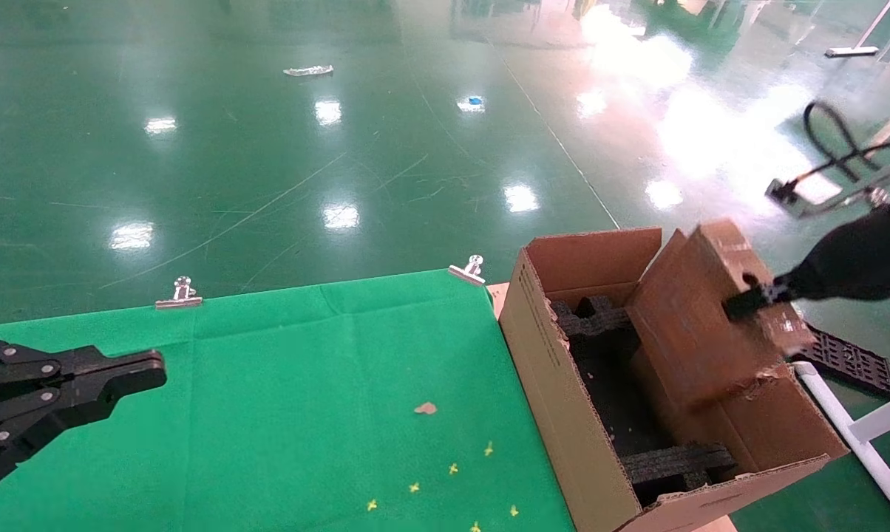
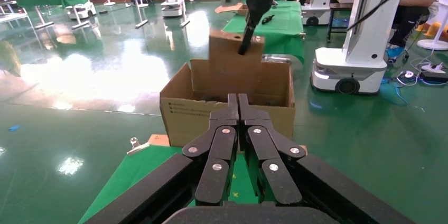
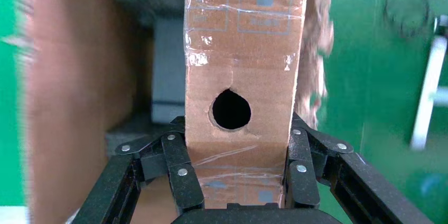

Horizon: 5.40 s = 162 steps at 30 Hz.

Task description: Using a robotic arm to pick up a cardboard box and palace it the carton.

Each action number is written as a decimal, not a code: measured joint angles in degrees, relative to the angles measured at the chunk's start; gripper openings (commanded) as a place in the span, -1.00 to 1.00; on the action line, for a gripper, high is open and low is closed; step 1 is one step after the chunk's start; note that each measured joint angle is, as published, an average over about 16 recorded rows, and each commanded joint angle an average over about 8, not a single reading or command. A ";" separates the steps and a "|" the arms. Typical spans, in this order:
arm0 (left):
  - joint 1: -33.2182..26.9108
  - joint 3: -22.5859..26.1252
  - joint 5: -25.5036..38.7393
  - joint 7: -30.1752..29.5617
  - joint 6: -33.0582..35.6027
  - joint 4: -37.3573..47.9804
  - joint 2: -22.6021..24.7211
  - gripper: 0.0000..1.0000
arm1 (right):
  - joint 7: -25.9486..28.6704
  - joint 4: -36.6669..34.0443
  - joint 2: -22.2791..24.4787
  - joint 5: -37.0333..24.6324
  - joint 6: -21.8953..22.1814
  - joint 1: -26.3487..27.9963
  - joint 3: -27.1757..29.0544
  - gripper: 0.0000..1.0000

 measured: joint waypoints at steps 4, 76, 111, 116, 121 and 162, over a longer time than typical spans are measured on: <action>0.00 0.01 -0.01 0.00 0.00 0.00 0.00 1.00 | 0.33 -4.53 -2.15 0.16 0.55 -3.30 -1.09 -1.00; -0.04 0.18 -0.12 0.09 -0.07 0.00 -0.07 1.00 | -20.28 -40.75 -17.50 12.59 9.83 -23.85 2.92 1.00; -0.06 0.24 -0.17 0.14 -0.10 0.05 -0.09 1.00 | -35.03 -12.77 -5.35 17.48 5.71 -12.28 18.88 1.00; -0.07 0.25 -0.18 0.14 -0.10 0.06 -0.09 1.00 | -37.47 -9.03 -5.42 19.92 4.23 -18.18 25.63 1.00; -0.07 0.26 -0.18 0.15 -0.10 0.06 -0.09 1.00 | -39.91 -5.28 -5.50 22.36 2.75 -24.07 32.37 1.00; -0.08 0.34 -0.24 0.20 -0.14 0.07 -0.13 1.00 | -59.03 24.28 -6.06 41.63 -8.94 -70.69 85.72 1.00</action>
